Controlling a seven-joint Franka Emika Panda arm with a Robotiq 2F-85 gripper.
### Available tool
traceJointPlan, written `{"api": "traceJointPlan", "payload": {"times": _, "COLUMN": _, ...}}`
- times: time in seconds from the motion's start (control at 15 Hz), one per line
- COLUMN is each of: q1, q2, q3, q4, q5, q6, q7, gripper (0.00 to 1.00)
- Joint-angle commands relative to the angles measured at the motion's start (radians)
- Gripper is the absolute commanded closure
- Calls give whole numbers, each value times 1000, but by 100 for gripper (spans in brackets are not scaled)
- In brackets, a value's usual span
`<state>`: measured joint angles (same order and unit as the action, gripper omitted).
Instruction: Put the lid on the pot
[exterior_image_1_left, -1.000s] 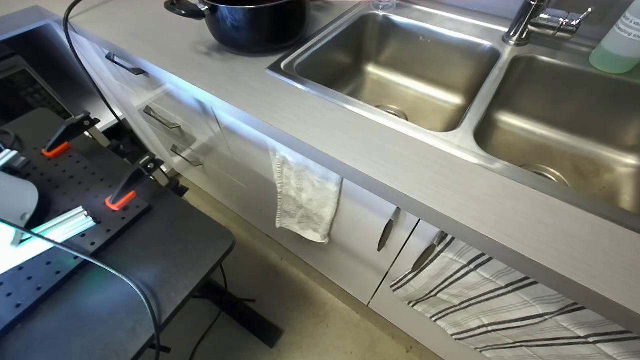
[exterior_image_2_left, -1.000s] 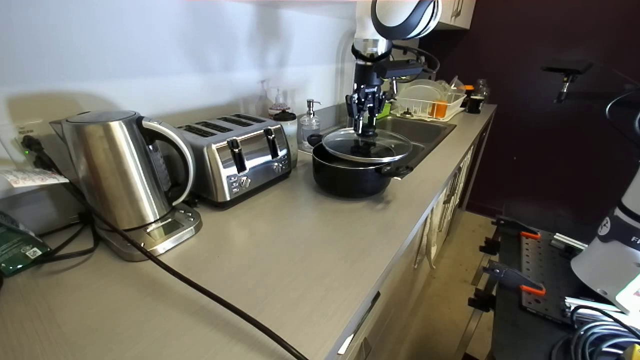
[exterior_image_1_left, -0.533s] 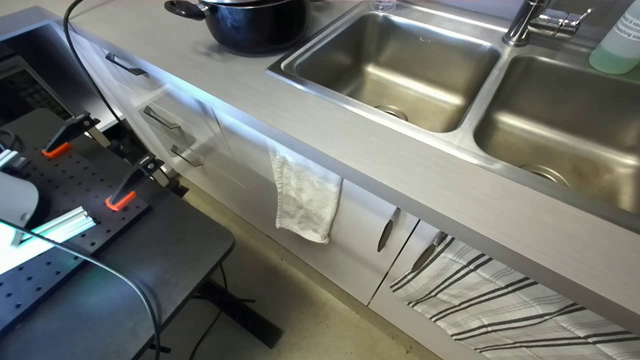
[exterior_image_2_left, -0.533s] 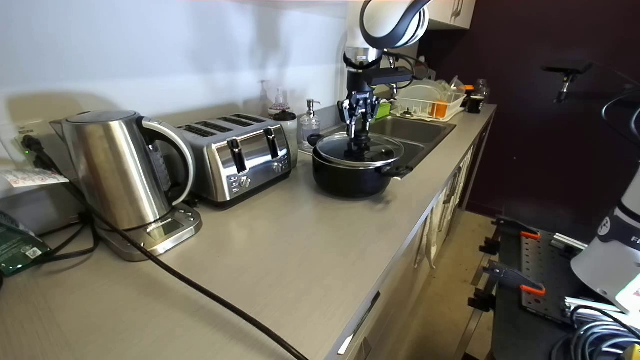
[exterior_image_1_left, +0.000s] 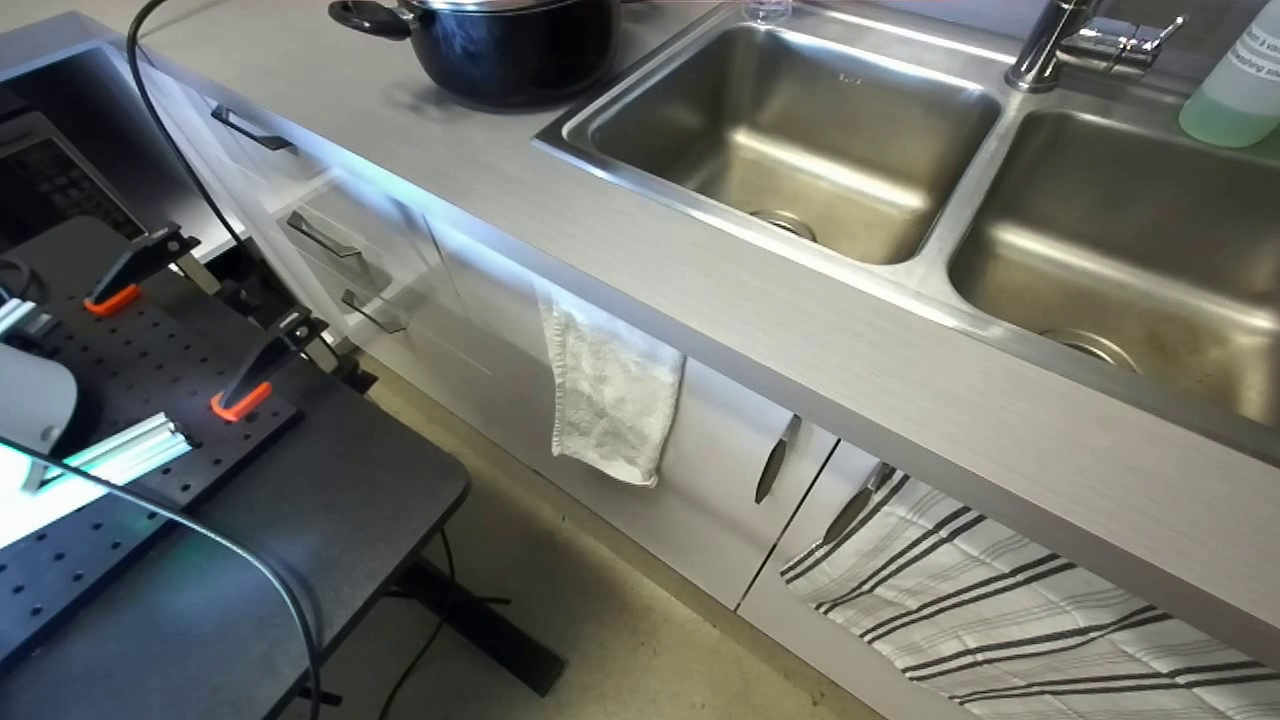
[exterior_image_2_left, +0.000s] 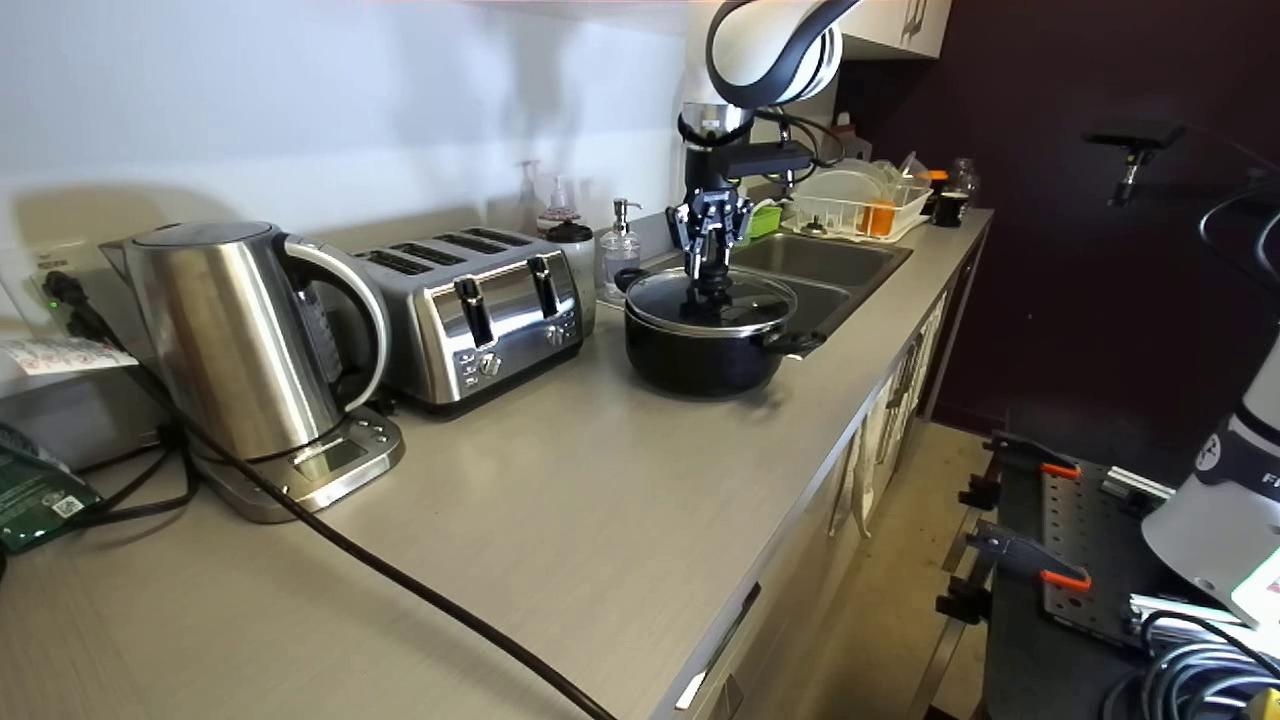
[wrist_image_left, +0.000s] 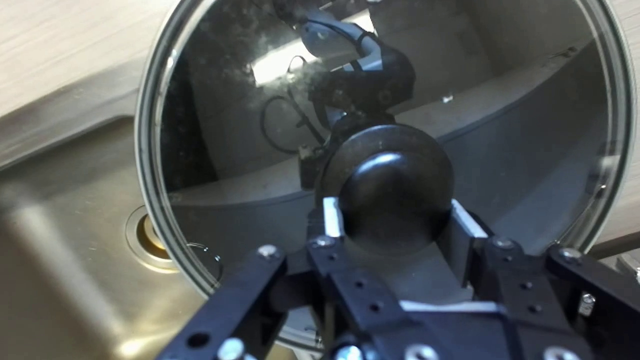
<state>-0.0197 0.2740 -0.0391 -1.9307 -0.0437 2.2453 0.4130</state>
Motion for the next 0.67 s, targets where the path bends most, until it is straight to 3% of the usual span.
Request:
{"api": "traceJointPlan", "payload": {"times": 0.0, "q1": 14, "q2": 17, "q3": -16, "q4": 54, "q5": 17, "q6": -28, "q7": 18, "gripper": 76}}
{"api": "traceJointPlan", "payload": {"times": 0.6, "q1": 22, "q2": 44, "q3": -18, "q4": 69, "q5": 15, "q6": -29, "q7": 19, "gripper": 76}}
